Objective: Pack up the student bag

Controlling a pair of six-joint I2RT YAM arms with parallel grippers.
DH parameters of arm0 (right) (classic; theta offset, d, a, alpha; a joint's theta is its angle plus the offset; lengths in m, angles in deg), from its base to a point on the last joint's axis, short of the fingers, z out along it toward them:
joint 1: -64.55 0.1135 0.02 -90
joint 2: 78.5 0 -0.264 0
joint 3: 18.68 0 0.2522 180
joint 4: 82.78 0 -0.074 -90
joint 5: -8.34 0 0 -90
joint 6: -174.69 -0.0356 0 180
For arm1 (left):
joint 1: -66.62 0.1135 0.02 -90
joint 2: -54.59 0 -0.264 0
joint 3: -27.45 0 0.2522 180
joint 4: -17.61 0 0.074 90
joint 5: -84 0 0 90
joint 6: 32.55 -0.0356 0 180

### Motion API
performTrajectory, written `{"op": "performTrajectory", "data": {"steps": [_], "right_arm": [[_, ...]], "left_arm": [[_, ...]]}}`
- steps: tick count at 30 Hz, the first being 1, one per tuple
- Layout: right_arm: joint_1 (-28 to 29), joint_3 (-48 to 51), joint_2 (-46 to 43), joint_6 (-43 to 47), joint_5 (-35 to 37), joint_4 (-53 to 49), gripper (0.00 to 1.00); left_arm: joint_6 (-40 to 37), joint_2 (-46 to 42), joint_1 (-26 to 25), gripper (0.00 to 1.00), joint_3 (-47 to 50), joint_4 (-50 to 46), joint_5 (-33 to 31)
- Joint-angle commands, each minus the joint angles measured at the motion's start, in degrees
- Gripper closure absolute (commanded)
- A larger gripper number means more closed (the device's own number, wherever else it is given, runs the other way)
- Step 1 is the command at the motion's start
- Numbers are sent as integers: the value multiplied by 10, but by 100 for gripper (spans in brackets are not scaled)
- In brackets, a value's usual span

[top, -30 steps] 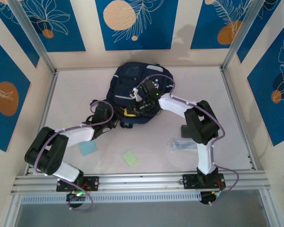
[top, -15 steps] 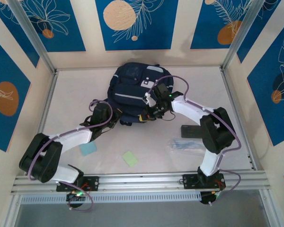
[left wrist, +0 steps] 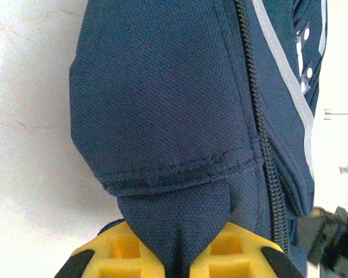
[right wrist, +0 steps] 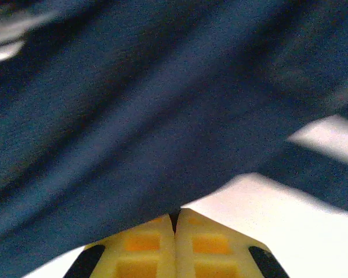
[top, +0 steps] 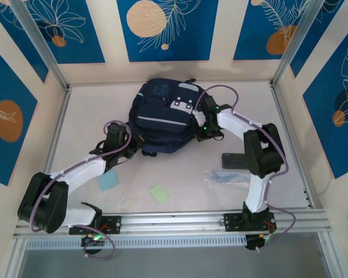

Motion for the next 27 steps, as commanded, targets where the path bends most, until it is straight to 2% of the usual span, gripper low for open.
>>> {"op": "performTrajectory", "data": {"steps": [1,10,16,20,27], "right_arm": [[-29,-49,30,69,106,-12,100],[-99,-180,110,78,125,33,100],[-103,-216,123,72,93,38,100],[-100,-172,98,61,111,42,100],[-117,21,-39,-20,126,83,100]], "left_arm": [[-41,-39,13,100,-19,-41,12],[-76,-70,36,100,-12,-101,27],[-109,-93,61,100,-17,-141,18],[-137,-78,79,100,-20,-141,20],[-196,-3,100,100,-48,-115,20]]}}
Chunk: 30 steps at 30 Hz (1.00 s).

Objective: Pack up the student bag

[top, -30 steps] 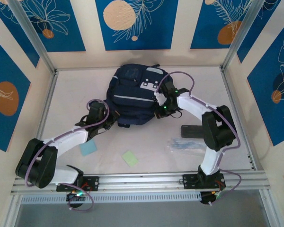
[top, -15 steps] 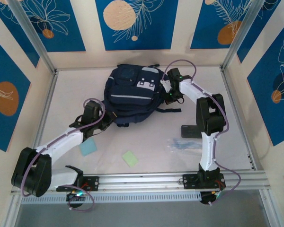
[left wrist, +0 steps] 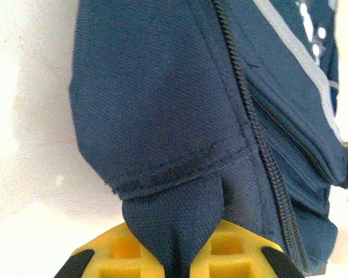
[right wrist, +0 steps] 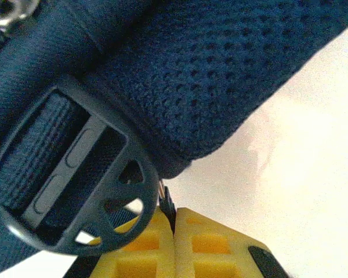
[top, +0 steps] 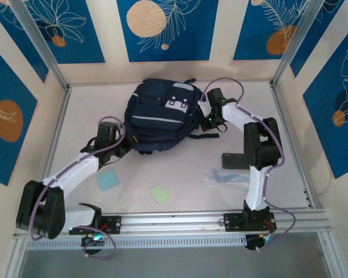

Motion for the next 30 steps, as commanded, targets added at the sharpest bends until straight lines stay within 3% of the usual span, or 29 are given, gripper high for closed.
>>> {"op": "performTrajectory", "data": {"steps": [1,8,14,16,20,22,30], "right_arm": [[-63,74,-85,-72,138,27,100],[-64,155,-144,-114,68,32,100],[-48,148,-165,-137,-8,23,99],[-41,148,-179,-147,-42,32,93],[-17,128,-184,-161,-111,54,63],[-3,110,-168,-166,-126,72,53],[60,-36,-20,-166,-112,67,45]], "left_arm": [[-51,25,38,100,-20,0,-44],[-72,124,61,100,-91,62,-63],[-79,199,62,100,-164,70,-16],[-88,208,62,100,-174,64,-11],[-123,214,62,100,-187,27,-28],[-136,213,64,96,-187,13,-37],[-151,215,67,93,-184,9,-7]]}}
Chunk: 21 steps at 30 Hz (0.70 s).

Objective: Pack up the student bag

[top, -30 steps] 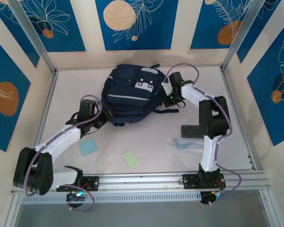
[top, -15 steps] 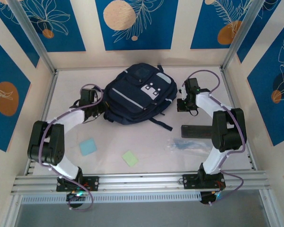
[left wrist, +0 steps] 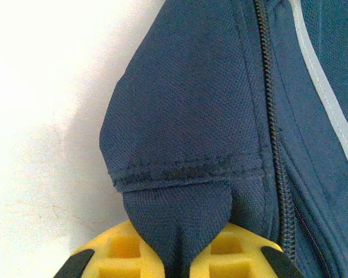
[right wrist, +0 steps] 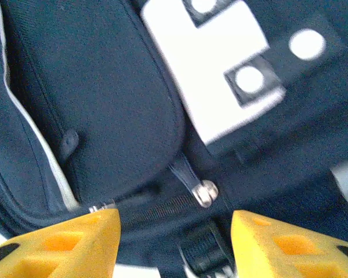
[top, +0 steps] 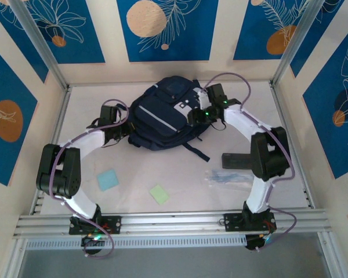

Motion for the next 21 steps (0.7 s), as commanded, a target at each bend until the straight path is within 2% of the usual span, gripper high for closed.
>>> {"op": "performTrajectory", "data": {"steps": [1,7,13,17,21], "right_arm": [[18,-49,57,-6,-2,-7,44],[30,-68,102,-6,27,-8,33],[62,-26,104,-13,28,-4,31],[84,22,94,-21,-27,13,32],[92,73,80,-28,-121,59,34]], "left_arm": [[-23,3,8,93,-21,6,15],[-27,22,14,93,-34,7,37],[-13,45,18,93,-49,31,35],[-11,79,26,93,-87,38,33],[-4,129,29,94,-151,34,45]]}}
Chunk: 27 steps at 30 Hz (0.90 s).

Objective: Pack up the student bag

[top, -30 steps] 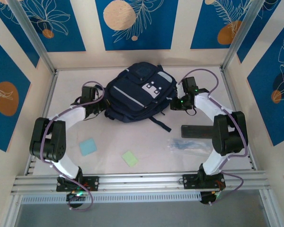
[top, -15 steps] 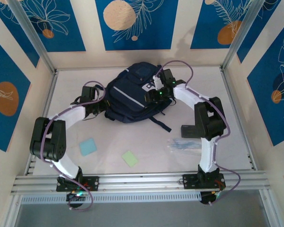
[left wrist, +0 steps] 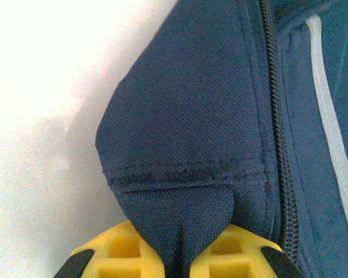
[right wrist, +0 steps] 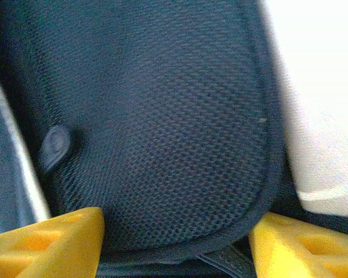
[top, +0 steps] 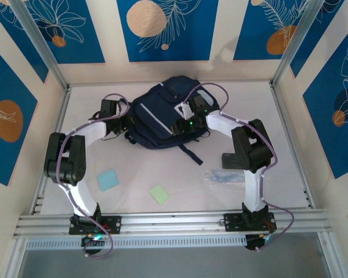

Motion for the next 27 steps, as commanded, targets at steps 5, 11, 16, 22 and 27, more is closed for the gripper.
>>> {"op": "performTrajectory", "data": {"steps": [5,11,16,22,27], "right_arm": [[14,60,-25,-15,-242,19,35],[-2,64,-66,-10,-313,1,39],[-41,90,-117,-38,-251,-1,39],[-72,111,-181,-129,-77,-28,38],[-99,105,-178,-211,5,-57,38]], "left_arm": [[44,75,4,95,-104,50,44],[19,89,8,86,-145,9,16],[-42,74,16,42,-193,-81,-16],[-138,17,16,33,-217,-199,-82],[-125,-53,-8,32,-149,-189,-22]]}}
